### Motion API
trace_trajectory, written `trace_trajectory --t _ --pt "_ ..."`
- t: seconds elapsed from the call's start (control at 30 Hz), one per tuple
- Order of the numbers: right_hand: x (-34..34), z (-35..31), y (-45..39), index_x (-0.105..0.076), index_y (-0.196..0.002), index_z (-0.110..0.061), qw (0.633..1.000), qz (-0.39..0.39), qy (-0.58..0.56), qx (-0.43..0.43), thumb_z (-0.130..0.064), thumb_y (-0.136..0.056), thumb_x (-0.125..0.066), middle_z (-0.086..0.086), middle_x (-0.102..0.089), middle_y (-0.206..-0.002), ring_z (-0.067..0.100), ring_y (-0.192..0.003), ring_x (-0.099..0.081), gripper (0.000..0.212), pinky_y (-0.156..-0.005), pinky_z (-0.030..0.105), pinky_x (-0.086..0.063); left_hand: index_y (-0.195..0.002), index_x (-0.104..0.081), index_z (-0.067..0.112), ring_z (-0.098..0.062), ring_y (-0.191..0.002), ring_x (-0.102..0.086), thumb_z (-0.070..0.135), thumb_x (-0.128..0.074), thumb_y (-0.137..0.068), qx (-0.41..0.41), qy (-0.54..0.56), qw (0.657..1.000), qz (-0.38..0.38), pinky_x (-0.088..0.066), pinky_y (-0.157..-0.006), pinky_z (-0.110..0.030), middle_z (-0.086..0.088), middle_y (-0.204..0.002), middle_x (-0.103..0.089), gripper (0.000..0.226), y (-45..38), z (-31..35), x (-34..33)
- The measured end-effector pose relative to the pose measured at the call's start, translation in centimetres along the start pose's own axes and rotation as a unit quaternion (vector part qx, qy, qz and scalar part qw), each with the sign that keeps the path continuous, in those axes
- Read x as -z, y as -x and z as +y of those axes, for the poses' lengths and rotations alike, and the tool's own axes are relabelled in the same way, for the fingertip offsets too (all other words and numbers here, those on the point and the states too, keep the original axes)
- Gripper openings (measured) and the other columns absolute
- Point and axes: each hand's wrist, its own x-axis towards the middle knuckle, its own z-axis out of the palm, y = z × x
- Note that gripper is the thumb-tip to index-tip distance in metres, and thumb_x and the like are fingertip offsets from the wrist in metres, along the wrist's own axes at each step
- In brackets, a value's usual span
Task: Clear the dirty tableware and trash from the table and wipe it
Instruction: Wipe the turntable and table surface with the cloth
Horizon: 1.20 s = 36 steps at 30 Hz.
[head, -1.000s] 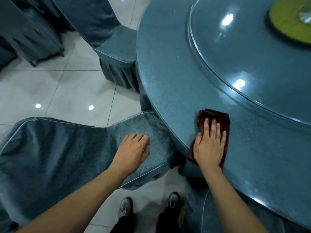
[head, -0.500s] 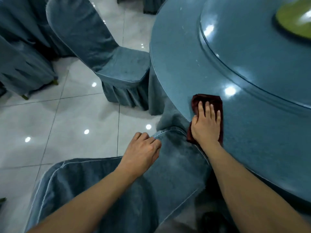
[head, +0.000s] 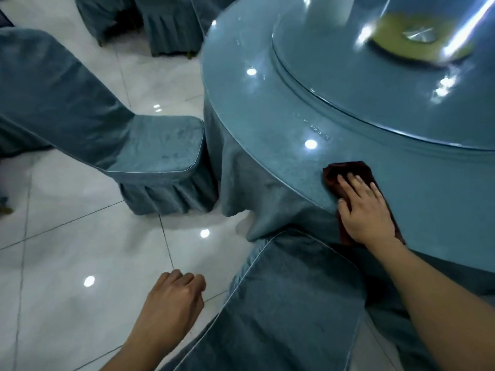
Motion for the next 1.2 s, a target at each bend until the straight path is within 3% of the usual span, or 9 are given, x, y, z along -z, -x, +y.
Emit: trace_trajectory --t 0.07,0.17,0.47,0.7,0.83,0.93,1.0,1.07,1.2 --pt "-0.1 0.0 0.0 -0.030 -0.157 -0.029 1.000 0.000 0.006 -0.002 -0.042 -0.095 -0.028 0.002 -0.033 -0.161 0.019 -0.150 -0.027 0.063 -0.125 0.042 -0.013 -0.073 -0.064 0.024 -0.018 -0.058 -0.053 0.017 -0.066 -0.077 -0.017 -0.005 1.000 0.015 -0.047 -0.057 -0.031 0.011 -0.062 -0.058 0.009 0.2 -2.0 -0.7" --pt "0.1 0.1 -0.3 -0.029 -0.157 -0.030 1.000 -0.005 0.011 -0.015 -0.044 -0.096 -0.026 0.001 -0.034 -0.161 0.017 -0.150 -0.026 0.063 -0.125 0.041 -0.013 -0.069 -0.065 0.023 -0.019 -0.056 -0.054 0.023 -0.044 -0.078 -0.034 -0.005 0.999 0.015 -0.047 -0.055 -0.032 0.009 -0.060 -0.056 0.022 -0.4 -4.4 -1.0" --pt "0.6 -0.9 -0.2 -0.026 -0.158 -0.031 0.996 -0.023 0.007 -0.081 -0.044 -0.097 -0.025 -0.001 -0.029 -0.163 0.016 -0.151 -0.023 0.062 -0.125 0.042 -0.012 -0.073 -0.062 0.027 -0.016 -0.062 -0.052 0.035 -0.043 -0.085 -0.141 -0.006 0.988 -0.068 -0.047 -0.059 -0.031 0.010 -0.066 -0.056 0.023 -10.2 -7.4 0.8" --pt "-1.2 -6.6 -4.8 -0.027 -0.158 -0.024 0.962 0.015 0.001 -0.274 -0.044 -0.095 -0.022 0.005 -0.027 -0.164 0.020 -0.152 -0.020 0.067 -0.125 0.044 -0.008 -0.071 -0.062 0.030 -0.013 -0.063 -0.051 0.035 -0.051 -0.084 -0.197 -0.029 0.976 -0.090 -0.046 -0.058 -0.028 0.012 -0.066 -0.055 0.018 -18.2 -9.1 1.8" --pt "-1.6 -7.8 -7.1 -0.028 -0.158 -0.025 0.938 0.033 -0.006 -0.346 -0.042 -0.096 -0.020 0.002 -0.027 -0.164 0.016 -0.152 -0.019 0.065 -0.125 0.043 -0.008 -0.074 -0.061 0.027 -0.017 -0.066 -0.051 0.037 -0.044 -0.087 -0.242 -0.041 0.968 -0.061 -0.045 -0.060 -0.032 0.008 -0.070 -0.055 0.023 -25.0 -8.6 2.8" --pt "-1.8 -7.5 -7.8 -0.027 -0.158 -0.026 0.928 0.042 0.001 -0.370 -0.042 -0.095 -0.018 0.000 -0.026 -0.164 0.014 -0.152 -0.019 0.065 -0.126 0.042 -0.008 -0.090 -0.063 0.022 -0.023 -0.075 -0.055 0.034 -0.045 -0.090 -0.293 -0.039 0.955 -0.015 -0.048 -0.067 -0.037 0.002 -0.087 -0.059 0.022 -31.2 -8.1 3.4" --pt "-1.9 -7.3 -8.4 -0.025 -0.158 -0.026 0.919 0.046 0.006 -0.391 -0.042 -0.094 -0.016 0.000 -0.025 -0.165 0.014 -0.153 -0.018 0.067 -0.126 0.041 -0.006 -0.109 -0.065 0.018 -0.027 -0.091 -0.059 0.034 -0.046 -0.090 -0.315 -0.033 0.948 0.003 -0.052 -0.079 -0.042 -0.004 -0.110 -0.062 0.030 -35.3 -8.2 3.6" --pt "-1.9 -7.1 -9.3 -0.023 -0.159 -0.026 0.898 0.046 0.016 -0.438 -0.042 -0.094 -0.016 0.000 -0.022 -0.166 0.014 -0.153 -0.015 0.067 -0.126 0.041 -0.004 -0.123 -0.063 0.017 -0.031 -0.105 -0.059 0.036 -0.046 -0.091 -0.328 -0.023 0.944 0.002 -0.051 -0.090 -0.045 -0.009 -0.127 -0.060 0.041 -39.3 -8.6 3.9" --pt "-2.3 -8.3 -14.7 -0.018 -0.160 -0.023 0.861 0.042 0.018 -0.507 -0.039 -0.098 -0.021 0.004 -0.017 -0.167 0.017 -0.154 -0.011 0.064 -0.125 0.044 -0.003 -0.136 -0.058 0.021 -0.035 -0.123 -0.052 0.041 -0.040 -0.092 -0.329 -0.032 0.943 -0.040 -0.044 -0.101 -0.048 -0.011 -0.142 -0.053 0.051 -45.4 -11.5 3.7"
